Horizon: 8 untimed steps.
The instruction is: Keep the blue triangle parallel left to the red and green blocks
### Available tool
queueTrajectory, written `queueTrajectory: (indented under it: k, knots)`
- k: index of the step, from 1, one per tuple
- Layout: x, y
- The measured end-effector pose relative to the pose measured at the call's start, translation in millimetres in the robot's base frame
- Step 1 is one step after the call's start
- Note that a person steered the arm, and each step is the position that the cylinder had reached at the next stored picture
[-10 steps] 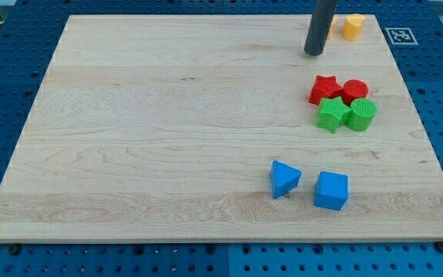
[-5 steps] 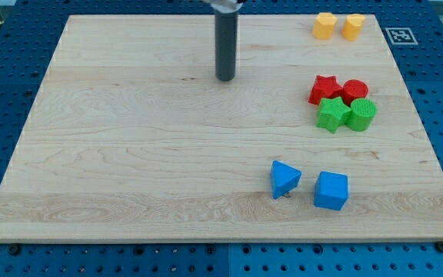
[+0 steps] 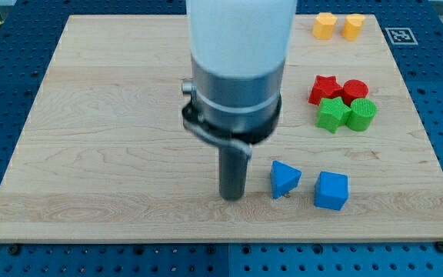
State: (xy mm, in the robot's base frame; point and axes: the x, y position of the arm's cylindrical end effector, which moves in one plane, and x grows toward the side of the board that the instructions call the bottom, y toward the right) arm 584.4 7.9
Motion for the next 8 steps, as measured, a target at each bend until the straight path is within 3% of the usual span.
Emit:
queueTrajectory:
  k: [2,8]
  knots:
    - [21,58]
    - [3,69]
